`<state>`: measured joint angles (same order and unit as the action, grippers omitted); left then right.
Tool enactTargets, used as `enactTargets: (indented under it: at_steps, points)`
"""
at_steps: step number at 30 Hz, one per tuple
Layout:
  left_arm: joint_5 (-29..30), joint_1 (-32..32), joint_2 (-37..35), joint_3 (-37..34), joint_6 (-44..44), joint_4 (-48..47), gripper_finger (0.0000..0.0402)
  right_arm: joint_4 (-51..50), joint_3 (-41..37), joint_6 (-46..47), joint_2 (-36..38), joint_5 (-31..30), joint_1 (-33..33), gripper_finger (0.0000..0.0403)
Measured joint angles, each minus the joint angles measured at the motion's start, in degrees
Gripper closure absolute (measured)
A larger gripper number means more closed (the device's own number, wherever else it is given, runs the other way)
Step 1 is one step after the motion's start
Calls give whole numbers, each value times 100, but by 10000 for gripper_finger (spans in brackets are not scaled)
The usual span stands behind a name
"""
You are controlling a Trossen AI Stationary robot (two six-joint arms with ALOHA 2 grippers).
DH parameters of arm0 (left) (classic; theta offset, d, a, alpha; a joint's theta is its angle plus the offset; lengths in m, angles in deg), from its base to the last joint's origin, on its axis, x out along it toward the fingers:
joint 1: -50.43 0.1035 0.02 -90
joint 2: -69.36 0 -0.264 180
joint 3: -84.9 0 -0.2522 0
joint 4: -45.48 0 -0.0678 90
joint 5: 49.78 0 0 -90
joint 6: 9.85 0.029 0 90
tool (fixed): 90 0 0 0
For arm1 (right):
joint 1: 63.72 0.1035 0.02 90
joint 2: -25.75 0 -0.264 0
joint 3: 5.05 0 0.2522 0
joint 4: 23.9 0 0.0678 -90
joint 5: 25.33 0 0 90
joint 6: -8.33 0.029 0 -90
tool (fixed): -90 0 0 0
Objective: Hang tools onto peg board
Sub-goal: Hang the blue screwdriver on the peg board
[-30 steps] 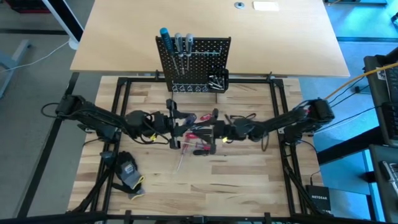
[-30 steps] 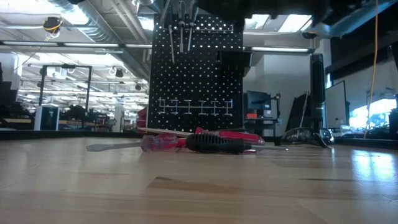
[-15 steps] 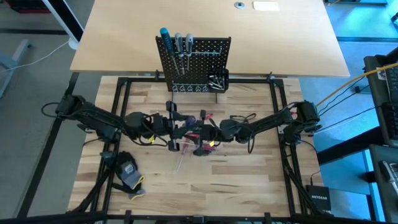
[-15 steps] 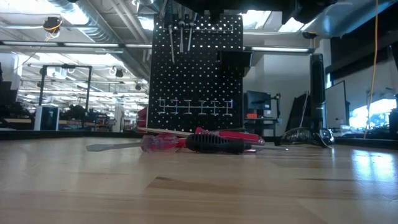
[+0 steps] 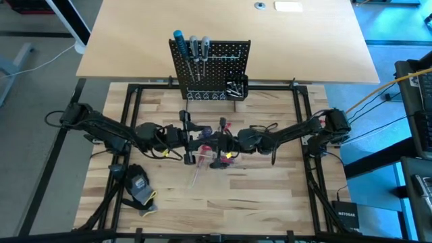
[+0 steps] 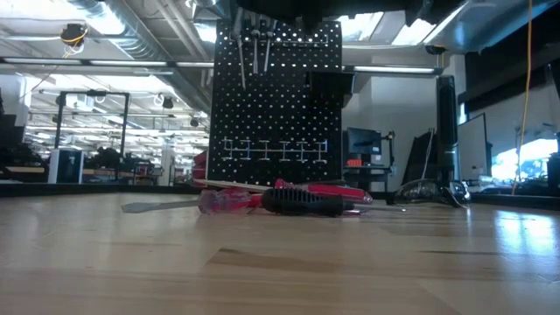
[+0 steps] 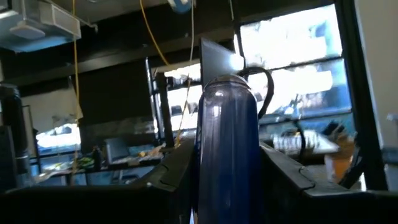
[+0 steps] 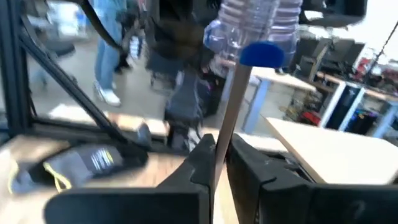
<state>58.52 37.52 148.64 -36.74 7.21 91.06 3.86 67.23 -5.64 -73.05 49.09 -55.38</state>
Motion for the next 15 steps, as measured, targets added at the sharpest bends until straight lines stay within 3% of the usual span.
enactTargets:
  at_steps: [9, 15]
  points:
    - [1021, -258, -345, 11, 446, -834, 282, -1425, -15, -208, 634, -533, -9, 386]
    - [1153, -313, -471, 9, 430, -973, 282, -1587, -13, -221, 736, -537, -13, 381]
